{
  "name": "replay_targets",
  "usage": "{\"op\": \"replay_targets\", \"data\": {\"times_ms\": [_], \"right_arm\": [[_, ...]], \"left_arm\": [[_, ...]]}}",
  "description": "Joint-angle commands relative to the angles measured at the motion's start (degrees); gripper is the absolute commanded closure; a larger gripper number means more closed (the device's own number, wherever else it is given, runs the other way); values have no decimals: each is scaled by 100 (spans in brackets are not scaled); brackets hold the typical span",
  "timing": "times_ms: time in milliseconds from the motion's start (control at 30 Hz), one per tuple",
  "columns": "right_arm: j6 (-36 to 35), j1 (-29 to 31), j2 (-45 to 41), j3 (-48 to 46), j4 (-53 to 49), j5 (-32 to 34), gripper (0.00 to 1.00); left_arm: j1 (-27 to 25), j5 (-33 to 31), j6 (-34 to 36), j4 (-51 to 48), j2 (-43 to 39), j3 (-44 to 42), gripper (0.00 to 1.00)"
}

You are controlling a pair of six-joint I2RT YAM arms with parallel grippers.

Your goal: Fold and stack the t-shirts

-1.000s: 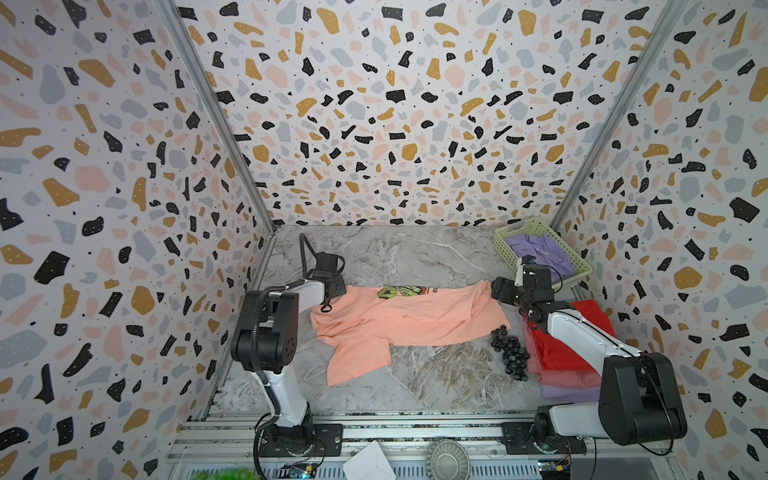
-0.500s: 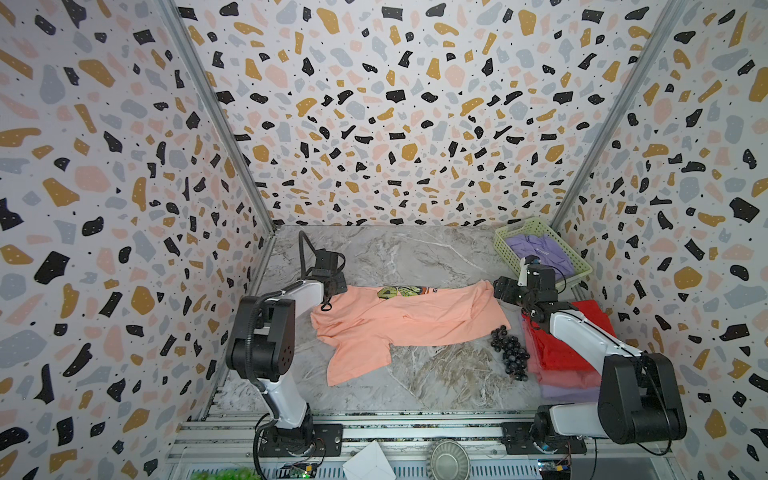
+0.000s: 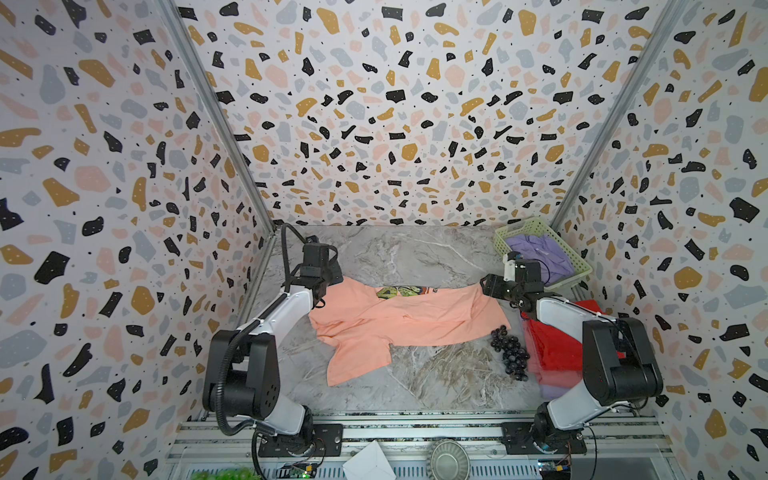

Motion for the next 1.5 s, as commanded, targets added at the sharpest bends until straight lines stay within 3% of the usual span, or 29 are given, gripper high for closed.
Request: {"op": "replay_targets", "data": {"times_ms": [0, 67, 400, 500, 567, 733, 967, 1333, 1467], "right_arm": [[-174, 136, 317, 546, -165, 201, 27], [0, 161, 554, 779, -454, 472, 29], [30, 470, 727, 816, -792, 543, 36], [-42, 595, 804, 854, -773, 501, 50], [-48, 645, 827, 912, -808, 537, 68], [-114, 642, 584, 1017, -989, 765, 96], [-254, 638, -799, 1063, -1064, 1235, 98], [-503, 638, -2261, 1329, -1083, 1792, 100], [-774, 588, -2549, 1468, -796, 2100, 100]], "left_arm": [[-9, 8, -46, -78, -183, -94, 100], [-9, 19, -59, -88, -250, -94, 100], [-1, -18, -82, -157, -438, -6, 100], [0, 20, -66, -172, -478, -17, 100], [8, -22, -54, -234, -542, -8, 100], [111, -131, -78, -382, -946, -56, 100], [140, -781, -176, -740, -1948, -97, 100], [149, -1673, 54, -1073, -3197, 390, 100], [155, -1818, 17, -584, -3601, 329, 100]]}}
